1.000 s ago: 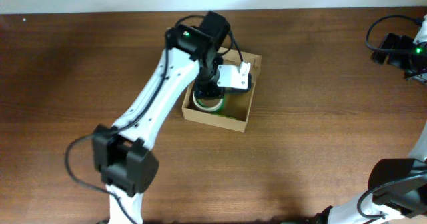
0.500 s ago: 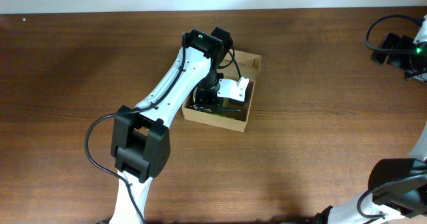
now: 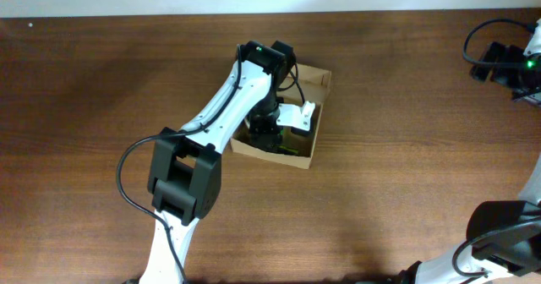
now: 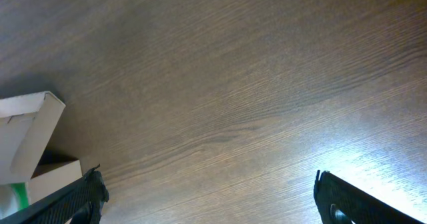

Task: Pack container
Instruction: 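Carry the dark grey pen into the box and release it, then lift the left gripper out of the box toward the upper left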

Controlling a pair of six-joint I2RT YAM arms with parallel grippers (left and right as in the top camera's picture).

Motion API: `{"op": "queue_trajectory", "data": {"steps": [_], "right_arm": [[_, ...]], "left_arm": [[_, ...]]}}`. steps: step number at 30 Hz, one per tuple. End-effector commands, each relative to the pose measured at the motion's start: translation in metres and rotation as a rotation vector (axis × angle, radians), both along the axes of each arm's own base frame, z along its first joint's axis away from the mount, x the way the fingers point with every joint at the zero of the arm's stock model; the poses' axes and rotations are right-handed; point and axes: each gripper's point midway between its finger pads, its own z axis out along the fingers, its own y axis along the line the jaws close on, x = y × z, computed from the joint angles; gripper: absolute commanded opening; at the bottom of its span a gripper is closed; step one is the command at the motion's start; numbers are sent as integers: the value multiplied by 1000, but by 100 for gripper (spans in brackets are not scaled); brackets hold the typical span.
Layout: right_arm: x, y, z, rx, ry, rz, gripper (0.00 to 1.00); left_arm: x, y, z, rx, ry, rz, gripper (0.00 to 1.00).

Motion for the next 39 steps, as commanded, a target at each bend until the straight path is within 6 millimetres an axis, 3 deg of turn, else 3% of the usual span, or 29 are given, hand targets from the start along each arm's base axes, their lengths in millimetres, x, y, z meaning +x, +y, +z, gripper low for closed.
{"op": "queue_trajectory", "data": {"steps": [1, 4, 10, 14, 18, 21, 23, 25, 27, 28, 31, 32, 33, 37, 39], "right_arm": [[1, 1, -4, 16, 5, -4, 99], [1, 1, -4, 16, 5, -4, 99], [1, 1, -4, 16, 5, -4, 99], [1, 1, -4, 16, 5, -4, 99], [22, 2, 7, 26, -96, 21, 99], [32, 19, 14, 115, -160, 75, 99], [38, 31, 20, 176, -200, 112, 99], [40, 42, 23, 231, -221, 143, 96], [41, 48, 20, 248, -206, 150, 73], [41, 52, 16, 257, -193, 155, 66], [45, 71, -3, 316, -123, 143, 11], [46, 78, -12, 331, -95, 147, 4], [48, 88, -25, 349, -56, 158, 4], [50, 126, -75, 400, 81, 220, 4], [52, 145, -102, 421, 143, 241, 4]], "left_arm": [[6, -3, 46, -52, -98, 63, 63], [10, -5, 92, -115, -202, 127, 77], [8, 12, 187, -210, -469, 218, 79], [27, 52, 241, -189, -697, 446, 78], [56, 117, 278, -235, -820, 796, 77], [82, 184, 276, -247, -832, 1102, 77], [96, 224, 262, -286, -789, 1312, 77], [101, 243, 237, -331, -681, 1387, 78], [101, 245, 214, -402, -544, 1396, 87], [101, 241, 207, -449, -479, 1391, 99], [102, 239, 194, -523, -370, 1391, 99], [102, 241, 191, -528, -357, 1396, 99], [104, 244, 187, -526, -346, 1404, 95], [109, 250, 170, -483, -328, 1429, 46], [113, 257, 157, -438, -309, 1494, 28]]}}
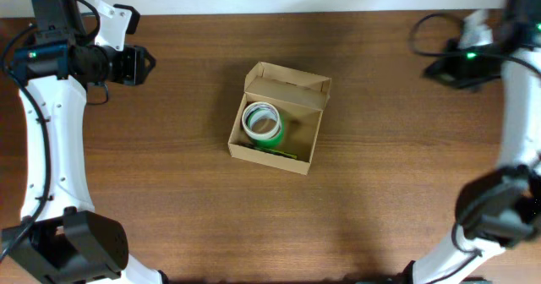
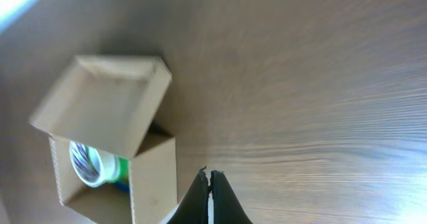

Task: Pack container
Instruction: 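Lift the left gripper out of the box toward the upper left, then bring both grippers to the box's raised lid flap from either side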

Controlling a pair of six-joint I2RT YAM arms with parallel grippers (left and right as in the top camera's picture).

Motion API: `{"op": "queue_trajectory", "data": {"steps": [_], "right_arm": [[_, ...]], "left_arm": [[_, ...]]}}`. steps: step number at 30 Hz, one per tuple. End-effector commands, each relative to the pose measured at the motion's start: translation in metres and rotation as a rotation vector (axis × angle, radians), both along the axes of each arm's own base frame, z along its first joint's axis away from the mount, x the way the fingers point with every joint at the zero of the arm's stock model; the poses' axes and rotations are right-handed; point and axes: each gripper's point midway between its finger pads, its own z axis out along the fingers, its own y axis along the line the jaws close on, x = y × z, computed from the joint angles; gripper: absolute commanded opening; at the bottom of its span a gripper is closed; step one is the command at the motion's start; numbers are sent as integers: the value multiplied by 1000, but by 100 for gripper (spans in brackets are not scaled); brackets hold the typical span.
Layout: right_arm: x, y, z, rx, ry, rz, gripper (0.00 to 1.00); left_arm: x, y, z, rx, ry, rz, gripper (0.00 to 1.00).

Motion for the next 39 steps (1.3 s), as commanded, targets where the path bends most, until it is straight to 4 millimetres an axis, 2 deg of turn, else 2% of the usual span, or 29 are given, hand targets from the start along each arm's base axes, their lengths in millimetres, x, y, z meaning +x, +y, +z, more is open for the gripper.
{"op": "queue_trajectory", "data": {"steps": [1, 4, 8, 14, 17, 20, 25, 29, 33, 39], "right_arm": [[0, 40, -54, 61, 136, 52, 4], [1, 67, -88, 82, 205, 76, 4], [9, 105, -113, 119, 211, 154, 4], [23, 156, -131, 171, 173, 240, 4], [29, 181, -129, 213, 133, 283, 4], [33, 194, -128, 214, 108, 298, 4], [36, 198, -128, 211, 89, 310, 4], [41, 180, -130, 187, 90, 271, 4], [45, 158, -131, 191, 96, 223, 4], [44, 149, -134, 191, 104, 208, 4]], "left_arm": [[8, 7, -23, -40, 75, 72, 17], [11, 12, -39, -41, 121, 117, 2], [14, 13, -54, -46, 155, 120, 2], [16, 13, -66, -60, 188, 135, 2], [17, 13, -70, -63, 199, 136, 2], [18, 13, -78, -69, 218, 143, 2], [19, 12, -109, -100, 302, 175, 2], [21, 2, -138, -143, 385, 201, 2], [29, -23, -163, -216, 430, 167, 2], [38, -89, -190, -425, 479, 17, 2]]}}
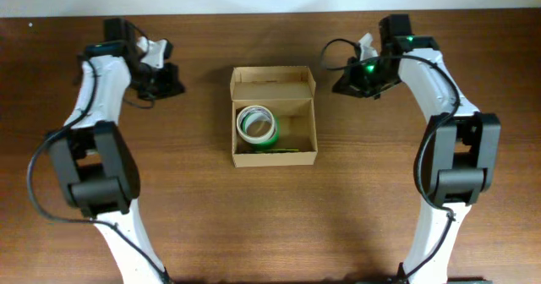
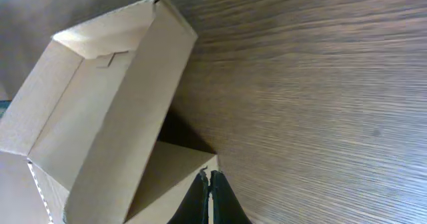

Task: Pack container
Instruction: 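Bring both grippers to the box's raised lid flap from either side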

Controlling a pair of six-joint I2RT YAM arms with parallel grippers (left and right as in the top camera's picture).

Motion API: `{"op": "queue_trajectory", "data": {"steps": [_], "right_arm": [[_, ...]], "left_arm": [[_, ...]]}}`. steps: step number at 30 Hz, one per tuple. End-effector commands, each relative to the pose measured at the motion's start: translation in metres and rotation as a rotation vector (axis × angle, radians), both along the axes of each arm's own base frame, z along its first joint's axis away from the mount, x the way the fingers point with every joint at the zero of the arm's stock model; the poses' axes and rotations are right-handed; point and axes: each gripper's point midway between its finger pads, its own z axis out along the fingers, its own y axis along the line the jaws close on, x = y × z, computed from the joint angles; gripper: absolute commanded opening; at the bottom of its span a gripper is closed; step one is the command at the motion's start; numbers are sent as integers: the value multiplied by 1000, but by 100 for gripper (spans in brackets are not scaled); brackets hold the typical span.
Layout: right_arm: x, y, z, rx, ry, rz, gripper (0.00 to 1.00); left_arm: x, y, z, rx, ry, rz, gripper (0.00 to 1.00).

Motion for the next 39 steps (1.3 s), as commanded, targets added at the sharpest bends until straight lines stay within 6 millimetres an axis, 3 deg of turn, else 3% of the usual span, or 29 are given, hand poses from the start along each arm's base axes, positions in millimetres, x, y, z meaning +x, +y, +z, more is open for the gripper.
{"op": "queue_trajectory", "data": {"steps": [1, 5, 13, 21, 29, 35, 39], "right_arm": [[-2, 2, -9, -4, 14, 16, 4], [-3, 6, -14, -8, 10, 26, 4], [-10, 12, -32, -8, 21, 39, 4], [-18, 39, -65, 48, 58, 95, 4], [15, 69, -28, 291, -169, 184, 4], [15, 75, 0, 450, -216, 225, 4], [13, 74, 22, 511, -237, 240, 4]], "left_arm": [[-2, -48, -13, -188, 47, -55, 2], [-6, -78, -34, -248, 102, -83, 2], [-1, -124, -41, -317, 82, -139, 2], [10, -132, -41, -325, 36, -143, 2], [33, -141, -15, -432, -121, -203, 2], [36, -147, 3, -525, -180, -252, 1], [37, -148, 27, -624, -239, -305, 2]]}}
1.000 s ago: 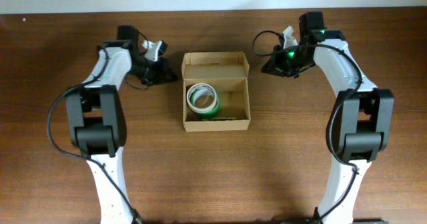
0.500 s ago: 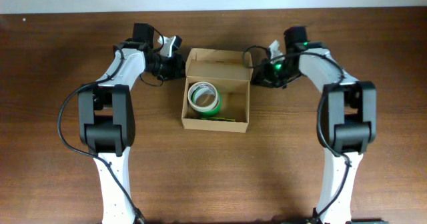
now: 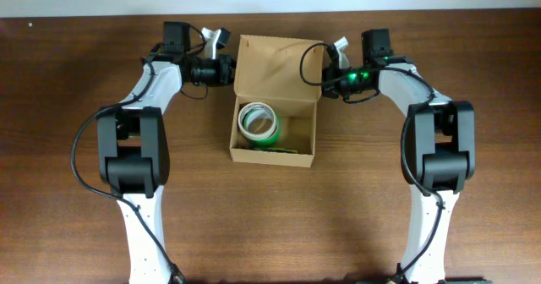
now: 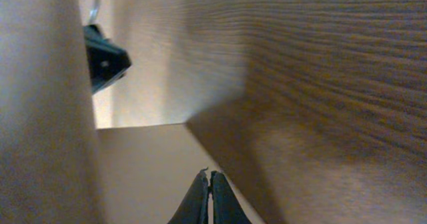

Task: Pack container
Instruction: 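Bring both grippers to the box's raised lid flap from either side, then push the lid flap down over the box with both grippers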

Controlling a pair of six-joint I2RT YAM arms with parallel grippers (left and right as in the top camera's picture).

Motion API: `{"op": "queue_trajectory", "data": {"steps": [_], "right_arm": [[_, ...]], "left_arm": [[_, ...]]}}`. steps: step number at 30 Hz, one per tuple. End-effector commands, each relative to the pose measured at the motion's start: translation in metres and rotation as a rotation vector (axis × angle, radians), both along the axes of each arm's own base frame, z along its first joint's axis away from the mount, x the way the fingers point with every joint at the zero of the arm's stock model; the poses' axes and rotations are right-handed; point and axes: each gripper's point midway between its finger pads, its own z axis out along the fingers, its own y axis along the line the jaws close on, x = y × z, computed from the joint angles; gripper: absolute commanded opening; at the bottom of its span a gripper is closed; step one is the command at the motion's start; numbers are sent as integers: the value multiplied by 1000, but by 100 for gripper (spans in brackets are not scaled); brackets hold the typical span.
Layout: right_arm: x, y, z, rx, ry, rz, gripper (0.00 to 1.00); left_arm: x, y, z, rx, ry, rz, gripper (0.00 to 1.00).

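An open cardboard box (image 3: 300,132) sits mid-table with its lid flap (image 3: 275,64) standing at the far side. Inside lie a white tape roll (image 3: 258,121) and a green item (image 3: 272,138). My right gripper (image 3: 325,78) is at the flap's right edge; in the right wrist view the gripper (image 4: 209,176) is shut, with nothing between its fingers and the tan flap (image 4: 147,171) just beyond its tips. My left gripper (image 3: 226,71) is at the flap's left edge and shows as one dark wedge (image 4: 107,61), looking shut.
Brown wooden table (image 3: 423,199) all round the box. A pale wall strip runs along the far edge. Both arms reach in from the near side and bend inward to the box's far end.
Both grippers have moved inward from a short way off either side to the lid flap's two edges. The flap now stands taller in the overhead view. The box's contents are unchanged.
First my left arm reached into the box, with the right gripper open far to the right. Then the roll lay in the skewed box, both arms far apart, the right gripper shut. Later the box stood square with the grippers flanking it; now they are at its flap.
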Motion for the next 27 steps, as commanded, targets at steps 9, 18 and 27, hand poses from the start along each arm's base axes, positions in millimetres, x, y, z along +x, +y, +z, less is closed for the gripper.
{"op": "queue_trajectory", "data": {"steps": [9, 18, 27], "right_arm": [[-6, -4, 108, 5, -188, 31, 4], [-43, 1, 147, -144, -243, 66, 4], [-87, 8, 151, -313, -210, 135, 4]], "left_arm": [[-5, 9, 83, -95, -154, -56, 2], [-44, 4, 148, 32, -262, -87, 2], [-104, 16, 150, 322, -162, -103, 2]]}}
